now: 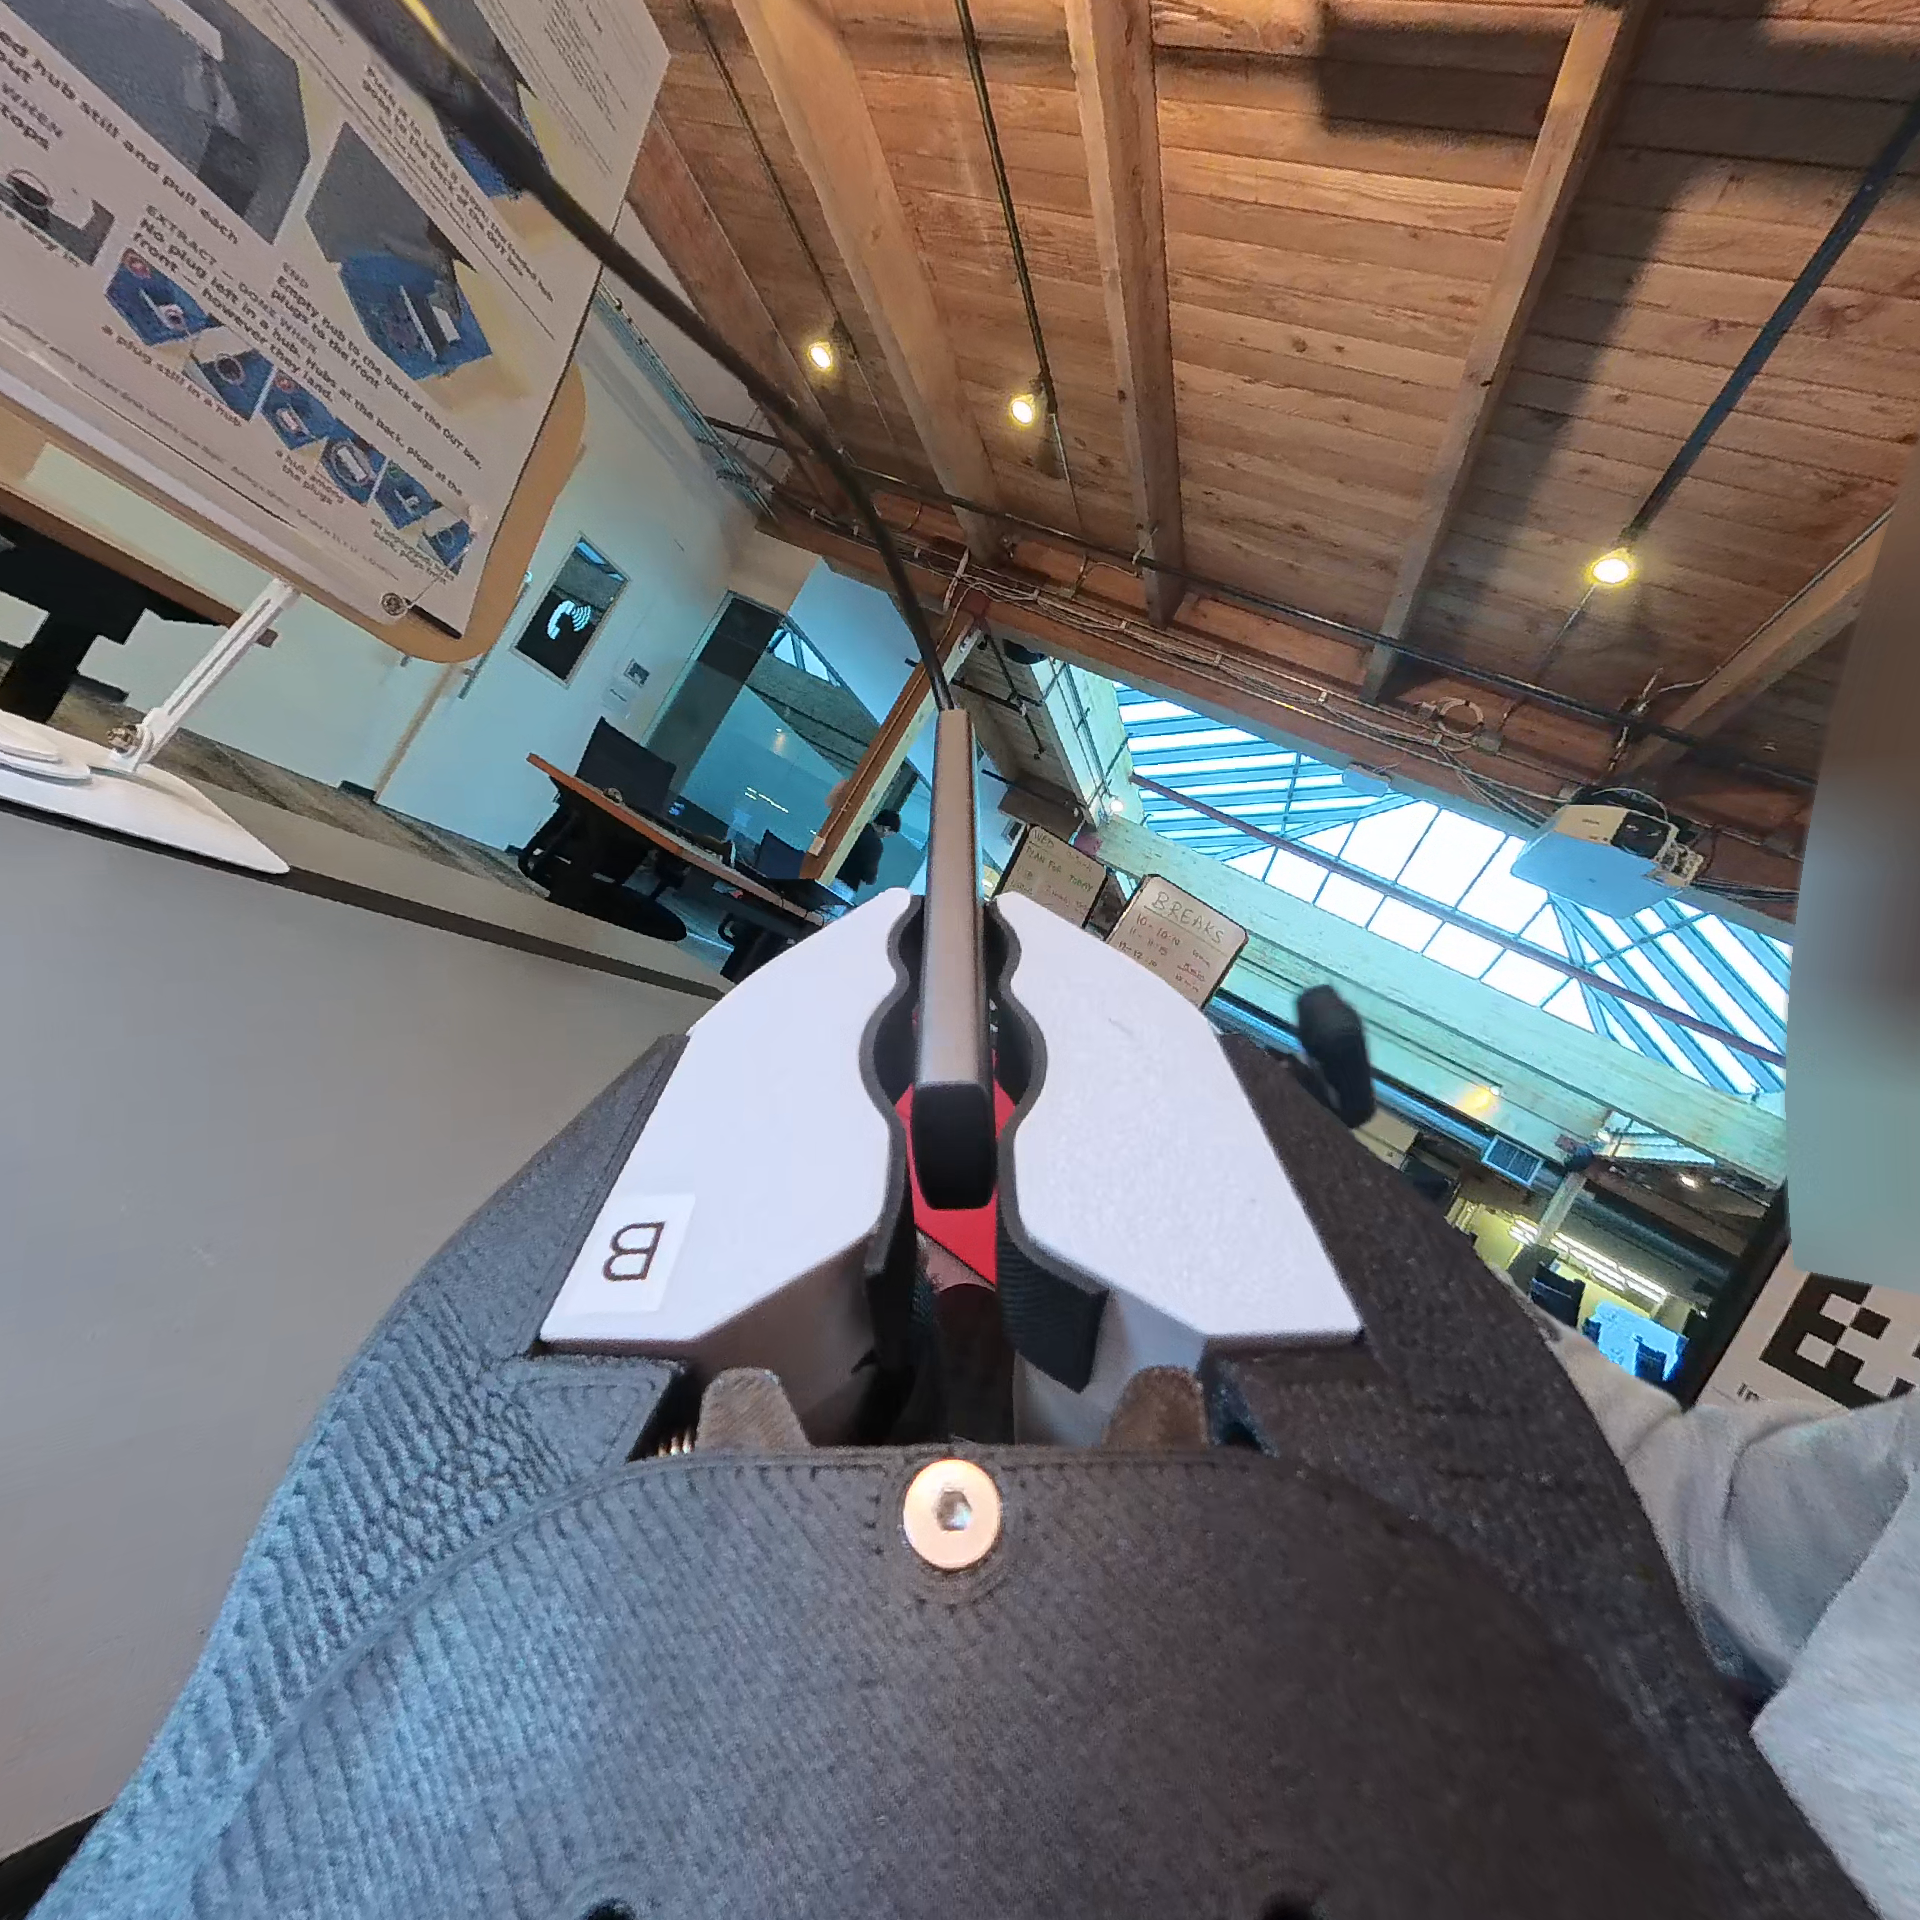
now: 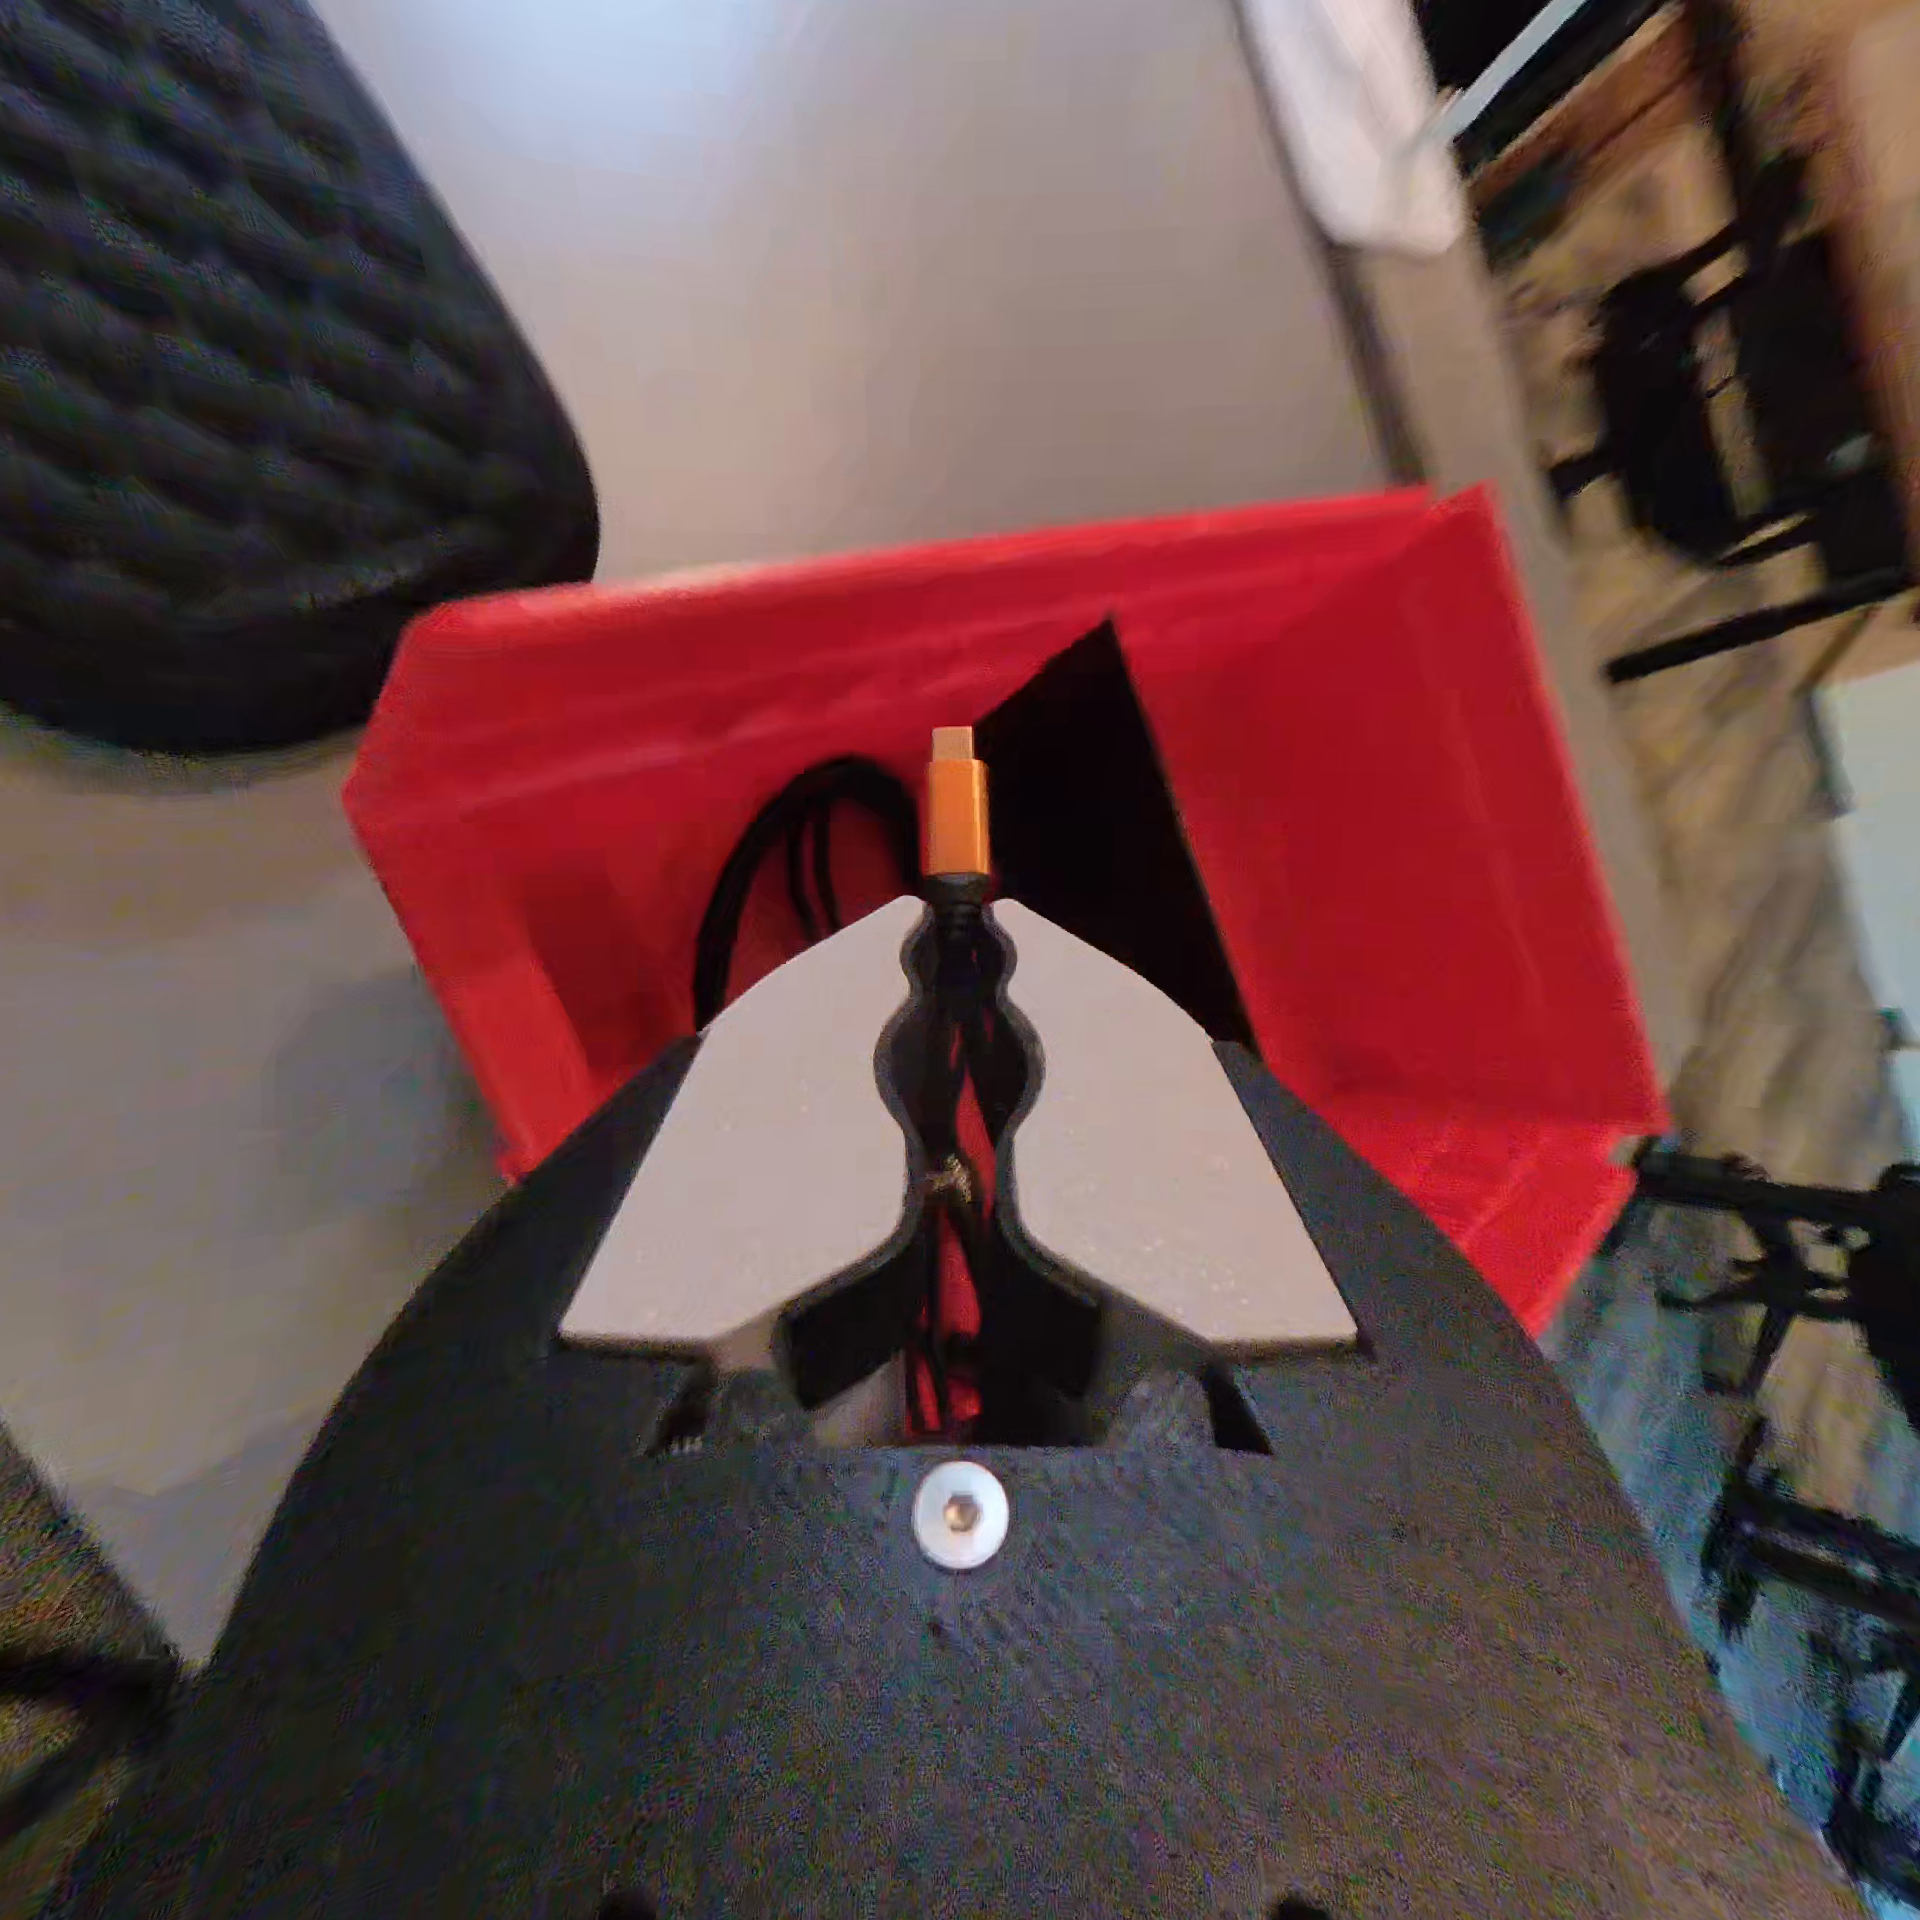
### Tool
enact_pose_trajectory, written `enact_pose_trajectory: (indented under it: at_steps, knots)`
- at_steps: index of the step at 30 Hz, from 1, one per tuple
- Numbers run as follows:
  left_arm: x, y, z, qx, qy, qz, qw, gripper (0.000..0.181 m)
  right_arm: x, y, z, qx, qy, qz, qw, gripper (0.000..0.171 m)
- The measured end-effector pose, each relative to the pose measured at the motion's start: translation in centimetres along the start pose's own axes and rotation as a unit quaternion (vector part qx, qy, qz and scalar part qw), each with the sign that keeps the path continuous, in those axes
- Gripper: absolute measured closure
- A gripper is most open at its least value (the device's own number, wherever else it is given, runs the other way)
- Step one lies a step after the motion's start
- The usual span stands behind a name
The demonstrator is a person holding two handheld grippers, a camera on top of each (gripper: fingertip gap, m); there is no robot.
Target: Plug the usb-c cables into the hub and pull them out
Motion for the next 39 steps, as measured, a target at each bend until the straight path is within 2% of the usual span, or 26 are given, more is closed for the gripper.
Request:
enact_pose_trajectory:
  at_steps: [2,6,9,11,12,17,18,20,22,24,26,28,31,32,35,39]
  knots:
    - [0.0,0.0,0.0,-0.001,0.001,0.0,1.0,0.171,-1.2,0.0,1.3,0.05,-0.073,-0.003,0.996,0.164]
    - [-0.1,0.1,0.0,-0.003,-0.004,0.001,1.0,0.171,-1.7,0.1,3.9,0.109,-0.091,-0.006,0.99,0.164]
    - [-0.2,0.1,0.1,-0.004,-0.009,0.002,1.0,0.171,-2.7,-0.2,5.8,0.137,-0.138,-0.009,0.981,0.163]
    - [-0.2,0.1,0.1,-0.005,-0.012,0.002,1.0,0.171,-2.8,0.0,6.6,0.114,-0.158,-0.017,0.981,0.162]
    - [-0.2,0.1,0.2,-0.005,-0.013,0.001,1.0,0.171,-2.4,0.3,6.5,0.104,-0.155,-0.015,0.982,0.155]
    - [-0.3,0.3,0.3,-0.013,-0.02,0.005,1.0,0.171,2.4,2.8,3.5,0.024,-0.055,0.103,0.993,0.098]
    - [-0.4,0.4,0.3,-0.018,-0.021,0.005,1.0,0.171,3.9,3.3,2.3,-0.009,-0.026,0.128,0.991,0.104]
    - [-0.4,0.6,0.3,-0.031,-0.022,0.005,0.999,0.17,6.8,3.8,0.1,-0.097,0.041,0.175,0.979,0.102]
    - [-0.4,0.7,0.3,-0.037,-0.022,0.006,0.999,0.17,10.0,2.7,-1.7,-0.114,0.126,0.223,0.96,0.1]
    - [-0.4,1.0,0.3,-0.05,-0.021,0.007,0.998,0.17,13.3,0.8,-2.8,-0.112,0.217,0.267,0.932,0.109]
    - [-0.5,1.5,0.2,-0.078,-0.021,0.007,0.997,0.17,17.0,-2.4,-2.7,-0.038,0.34,0.303,0.889,0.121]
    - [-0.6,2.2,0.3,-0.11,-0.026,0.014,0.993,0.171,20.4,-5.9,-0.8,0.087,0.421,0.335,0.839,0.123]
    - [-0.9,3.0,0.3,-0.148,-0.036,0.027,0.988,0.17,23.9,-9.8,3.2,0.229,0.433,0.35,0.798,0.11]
    - [-0.9,3.2,0.3,-0.154,-0.038,0.031,0.987,0.171,24.8,-10.4,3.9,0.256,0.446,0.362,0.778,0.112]
    - [-1.1,3.5,0.3,-0.169,-0.045,0.033,0.984,0.17,26.2,-11.4,4.5,0.313,0.513,0.38,0.703,0.141]
    - [-1.6,3.4,0.7,-0.164,-0.074,0.031,0.983,0.171,26.4,-11.7,5.3,0.335,0.516,0.398,0.681,0.149]
Point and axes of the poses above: each gripper's, where its closed fingertips meet, z out along the fingers, x out of its top, y = z × x across the jaws, the point moved 7 cm from there along -z, back along the fingers, and after that the axes turned 3 degrees about -y, right-handed, at the moved point
